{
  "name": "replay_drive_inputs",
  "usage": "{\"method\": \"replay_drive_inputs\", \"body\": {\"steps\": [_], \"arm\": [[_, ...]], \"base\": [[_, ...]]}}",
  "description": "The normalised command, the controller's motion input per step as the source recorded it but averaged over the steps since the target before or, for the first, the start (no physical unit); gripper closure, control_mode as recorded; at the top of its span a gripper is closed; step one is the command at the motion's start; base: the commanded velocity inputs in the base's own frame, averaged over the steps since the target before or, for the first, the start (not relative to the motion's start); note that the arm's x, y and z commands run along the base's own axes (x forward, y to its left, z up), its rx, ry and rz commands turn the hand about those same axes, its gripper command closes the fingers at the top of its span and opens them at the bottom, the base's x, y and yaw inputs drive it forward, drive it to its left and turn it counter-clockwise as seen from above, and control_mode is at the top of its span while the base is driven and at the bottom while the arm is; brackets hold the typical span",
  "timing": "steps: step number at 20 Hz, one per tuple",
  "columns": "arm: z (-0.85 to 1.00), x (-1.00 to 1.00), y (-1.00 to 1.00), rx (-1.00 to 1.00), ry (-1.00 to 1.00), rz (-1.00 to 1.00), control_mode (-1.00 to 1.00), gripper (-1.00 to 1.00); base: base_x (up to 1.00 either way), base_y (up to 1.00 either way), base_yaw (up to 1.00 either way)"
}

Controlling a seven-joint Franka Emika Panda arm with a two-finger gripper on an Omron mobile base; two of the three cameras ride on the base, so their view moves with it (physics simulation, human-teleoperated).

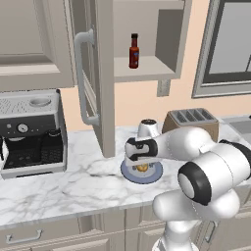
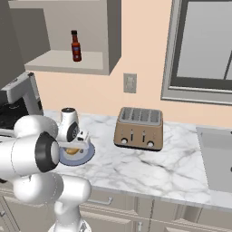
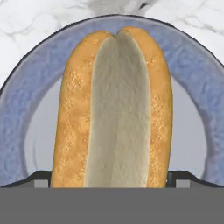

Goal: Move the hot dog bun to the plate on the dining table and place the condiment next to that plate. Then navigate to the fridge and take the sausage and place it on the plate as well.

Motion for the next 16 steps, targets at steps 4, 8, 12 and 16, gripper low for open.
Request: {"method": "replay_drive_inputs", "body": {"steps": [4, 8, 12, 16], "arm": [[-0.07, -0.04, 0.03, 0.00, -0.09, 0.00, -1.00, 1.00], [0.07, -0.34, 0.00, 0.00, -0.17, -0.01, -1.00, 1.00], [0.32, -0.65, 0.00, 0.00, -0.25, -0.05, -1.00, 1.00], [0.61, -0.67, -0.03, 0.03, -0.20, -0.06, -1.00, 1.00]], "base": [[0.00, 0.00, 0.00], [0.00, 0.00, 0.00], [0.00, 0.00, 0.00], [0.00, 0.00, 0.00]]}}
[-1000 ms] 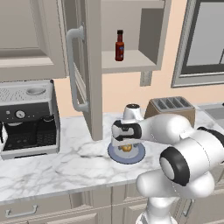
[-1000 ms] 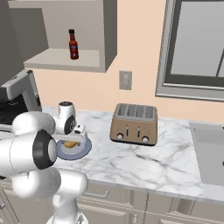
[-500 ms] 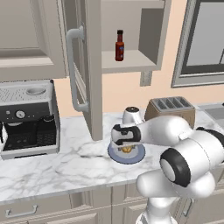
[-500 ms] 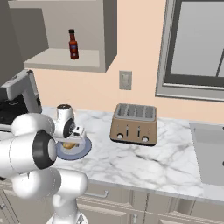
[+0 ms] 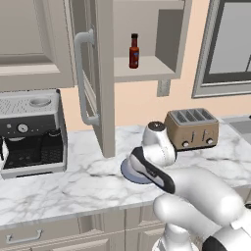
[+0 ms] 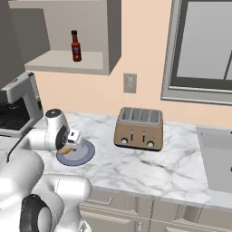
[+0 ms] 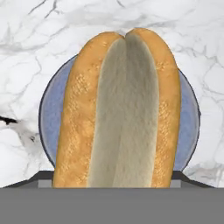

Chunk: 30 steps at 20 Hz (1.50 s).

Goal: Move the hot dog bun to the plate on the dining table and place the condiment next to that plate. Then navigate to the fridge and take the sausage and place it on the plate as well.

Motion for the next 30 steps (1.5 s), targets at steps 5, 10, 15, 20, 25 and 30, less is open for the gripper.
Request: {"method": "replay_drive_inputs", "body": {"steps": [5, 10, 15, 20, 25, 30], "arm": [[0.80, -0.60, -0.12, 0.11, -0.10, -0.06, -1.00, 1.00], [0.83, -0.61, -0.13, 0.07, -0.05, -0.07, -1.00, 1.00], [0.91, -0.54, -0.08, 0.02, 0.00, -0.09, -1.00, 1.00], [0.92, -0.43, -0.08, 0.05, 0.04, -0.12, -1.00, 1.00], [0.81, -0.48, -0.08, 0.01, 0.03, -0.02, -1.00, 1.00], [0.51, -0.67, -0.05, 0.00, 0.01, 0.00, -1.00, 1.00]], "base": [[0.00, 0.00, 0.00], [0.00, 0.00, 0.00], [0.00, 0.00, 0.00], [0.00, 0.00, 0.00], [0.00, 0.00, 0.00], [0.00, 0.00, 0.00]]}}
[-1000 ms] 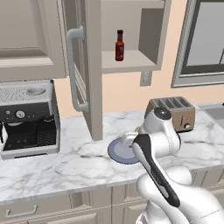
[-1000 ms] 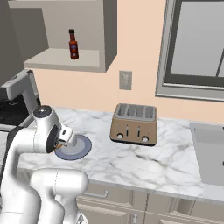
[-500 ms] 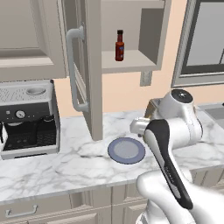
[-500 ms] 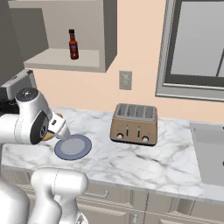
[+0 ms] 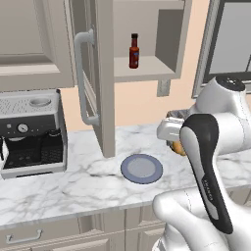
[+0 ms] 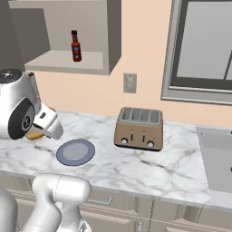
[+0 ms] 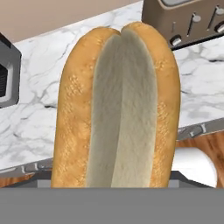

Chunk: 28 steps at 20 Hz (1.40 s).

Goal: Move the hot dog bun to the plate on the dining table and place the condiment next to that plate. Then navigate to the fridge and take the sausage and place it on the plate as well.

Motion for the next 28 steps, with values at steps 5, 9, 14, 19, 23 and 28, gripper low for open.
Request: {"method": "replay_drive_inputs", "body": {"steps": [5, 9, 14, 19, 23, 28], "arm": [[0.12, -0.41, 0.00, 0.00, 0.00, 0.00, -1.00, 1.00], [0.00, 0.00, 0.00, 0.00, 0.01, 0.00, -1.00, 1.00], [0.00, -0.03, 0.00, 0.00, 0.00, -0.01, -1.00, 1.00], [0.00, -0.04, 0.01, 0.00, 0.00, -0.03, 1.00, 1.00], [0.00, 0.00, 0.00, 0.00, 0.00, 0.00, 1.00, 1.00], [0.00, 0.00, 0.00, 0.00, 0.00, 0.00, 1.00, 1.00]], "base": [[0.00, 0.00, 0.00], [0.00, 0.00, 0.00], [0.00, 0.00, 0.00], [-0.26, 0.05, -0.35], [-0.49, 0.10, -0.77], [-0.47, 0.05, -0.88]]}}
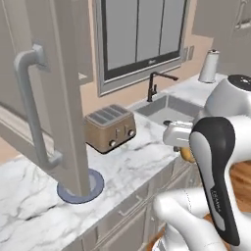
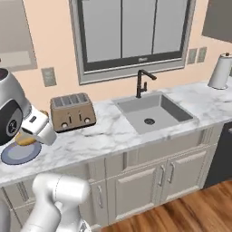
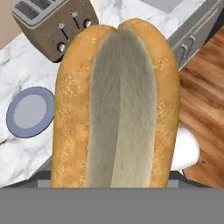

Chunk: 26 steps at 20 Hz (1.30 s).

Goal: Move the hot dog bun to the plate on the dining table and place the condiment next to that plate. Then navigate to the fridge and take the sausage and place it on the plate as well.

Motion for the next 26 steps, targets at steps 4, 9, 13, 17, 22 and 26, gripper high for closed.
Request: {"method": "replay_drive_inputs", "body": {"steps": [4, 9, 13, 17, 22, 26], "arm": [[0.00, 0.00, 0.00, 0.00, 0.00, 0.00, 1.00, 1.00], [0.00, 0.00, 0.00, 0.00, 0.00, 0.00, 1.00, 1.00], [0.00, 0.00, 0.00, 0.00, 0.00, 0.00, 1.00, 1.00], [0.00, 0.00, 0.00, 0.00, 0.00, 0.00, 1.00, 1.00], [0.00, 0.00, 0.00, 0.00, 0.00, 0.00, 1.00, 1.00], [0.00, 0.00, 0.00, 0.00, 0.00, 0.00, 1.00, 1.00]], "base": [[-0.47, 0.03, -0.87], [-0.46, 0.00, -0.84], [-0.41, -0.01, -0.82], [-0.41, -0.16, -0.76], [-0.50, -0.47, -0.61], [-0.49, -0.65, -0.50]]}}
